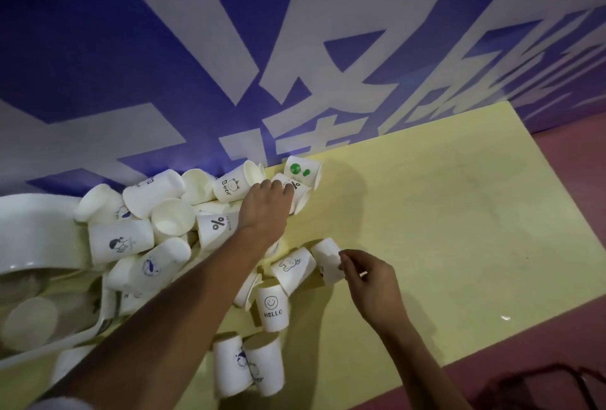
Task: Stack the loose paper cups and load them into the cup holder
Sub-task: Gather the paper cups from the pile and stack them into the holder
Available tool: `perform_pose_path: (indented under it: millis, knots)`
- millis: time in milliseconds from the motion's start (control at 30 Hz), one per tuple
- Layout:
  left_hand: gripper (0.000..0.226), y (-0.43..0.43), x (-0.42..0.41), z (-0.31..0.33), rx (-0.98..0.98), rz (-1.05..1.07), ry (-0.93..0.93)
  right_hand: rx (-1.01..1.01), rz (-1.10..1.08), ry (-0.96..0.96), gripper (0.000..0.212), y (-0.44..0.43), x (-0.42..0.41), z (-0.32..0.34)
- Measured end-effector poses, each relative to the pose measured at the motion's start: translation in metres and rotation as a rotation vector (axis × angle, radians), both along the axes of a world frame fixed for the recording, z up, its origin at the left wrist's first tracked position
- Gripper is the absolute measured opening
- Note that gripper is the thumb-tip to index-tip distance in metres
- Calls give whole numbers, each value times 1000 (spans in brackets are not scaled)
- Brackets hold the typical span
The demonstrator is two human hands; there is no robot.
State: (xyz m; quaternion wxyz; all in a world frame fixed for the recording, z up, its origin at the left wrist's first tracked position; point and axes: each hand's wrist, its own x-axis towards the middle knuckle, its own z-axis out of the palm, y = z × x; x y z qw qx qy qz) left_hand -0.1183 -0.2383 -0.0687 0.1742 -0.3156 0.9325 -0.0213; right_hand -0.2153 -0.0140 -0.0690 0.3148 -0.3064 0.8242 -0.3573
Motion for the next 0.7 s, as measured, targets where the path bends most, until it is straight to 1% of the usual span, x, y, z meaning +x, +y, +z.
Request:
perform_pose_path:
  millis: [67,100,133,200,300,367,400,433,467,533,567,633,700]
  knots:
    - [50,-1,2,16,46,63,84,5,-1,27,18,-6,-11,-4]
    - [52,0,6,25,81,119,173,8,0,39,18,-11,-17,-6]
    - [53,2,11,36,138,202,284,17,-5,45,16,-17,-22,-9]
    - [52,8,25,58,307,462,516,49,-17,65,14,-34,-33,-17]
    - [52,19,42,68,594,887,841,94,14,74,33,-70,-50,-27]
    - [50,27,47,61,804,1060,1123,106,59,68,50,-97,-60,-29]
    - [49,30,49,56,900,1128,1237,109,84,61,59,-111,-64,-30]
    - [52,32,52,52,984,1171,1310,112,109,54,68,-125,-67,-32]
    - [60,35,54,49,1041,1188,1344,122,135,50,77,-137,-71,-34]
    - [80,39,60,48,1092,1160,1321,155,185,56,89,-157,-77,-40]
    - [85,40,63,48,1096,1133,1299,177,209,55,93,-165,-80,-44]
    - [88,39,67,50,1092,1096,1281,228,246,41,96,-176,-85,-52]
    - [87,38,69,53,1093,1072,1268,257,275,43,96,-180,-89,-58]
